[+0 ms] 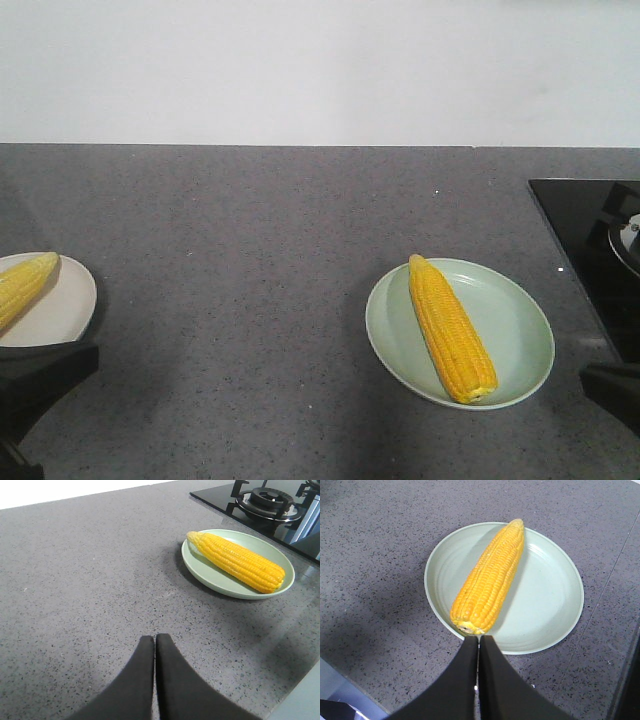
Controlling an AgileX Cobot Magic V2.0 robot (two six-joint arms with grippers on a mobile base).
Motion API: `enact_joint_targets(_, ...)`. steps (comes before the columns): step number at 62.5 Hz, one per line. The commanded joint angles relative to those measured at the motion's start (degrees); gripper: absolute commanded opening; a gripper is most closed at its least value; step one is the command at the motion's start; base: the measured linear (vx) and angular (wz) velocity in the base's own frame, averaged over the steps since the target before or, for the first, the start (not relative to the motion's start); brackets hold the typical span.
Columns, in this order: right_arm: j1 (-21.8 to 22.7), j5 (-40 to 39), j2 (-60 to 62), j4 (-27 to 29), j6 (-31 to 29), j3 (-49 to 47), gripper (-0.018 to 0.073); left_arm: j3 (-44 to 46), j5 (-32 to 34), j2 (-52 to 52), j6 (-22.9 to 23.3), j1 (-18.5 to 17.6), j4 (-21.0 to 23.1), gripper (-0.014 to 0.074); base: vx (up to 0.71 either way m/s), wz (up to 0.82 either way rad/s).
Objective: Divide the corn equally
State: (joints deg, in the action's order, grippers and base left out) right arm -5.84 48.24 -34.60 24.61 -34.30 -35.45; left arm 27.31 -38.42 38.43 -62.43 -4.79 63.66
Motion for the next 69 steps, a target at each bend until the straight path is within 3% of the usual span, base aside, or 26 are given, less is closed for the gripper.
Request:
enact_joint_targets(1,0.0,-2.9,-0.1,1.1,-0.1,-1.5,-0.0004,1.4,0.7,-0.1,-0.2,-0.1,3.2,-0.0008,0.0,0.0)
enact_joint_targets(21,0.0,-2.9,-0.1,1.1,-0.1,-1.5,-0.0004,1.1,1.3,-0.1,-0.2,-0.1,2.7,-0.0008,0.0,0.0)
enact_joint_targets(47,0.0,-2.1,-0.1,1.1,-0.1,-1.5,-0.0004,-2.5,14.7,-0.2,-0.2,-0.1,3.1,-0.0007,0.0,0.0)
enact_joint_targets(55,0.0,-2.1,-0.1,1.1,-0.1,-1.5,-0.0004,-4.7,17.7,-2.8,0.6,-0.1,0.6,-0.0007,0.0,0.0)
enact_joint_targets(63,0.0,-2.1,-0.1,1.1,-0.1,-1.5,-0.0004,-8.5,21.0,-8.0,6.9,-0.1,-7.0,-0.0007,0.0,0.0)
enact_joint_targets(69,0.0,-2.1,-0.1,1.1,-0.1,-1.5,-0.0004,-12.0,25.6,-12.8,19.0,-0.1,-16.2,-0.0007,0.0,0.0)
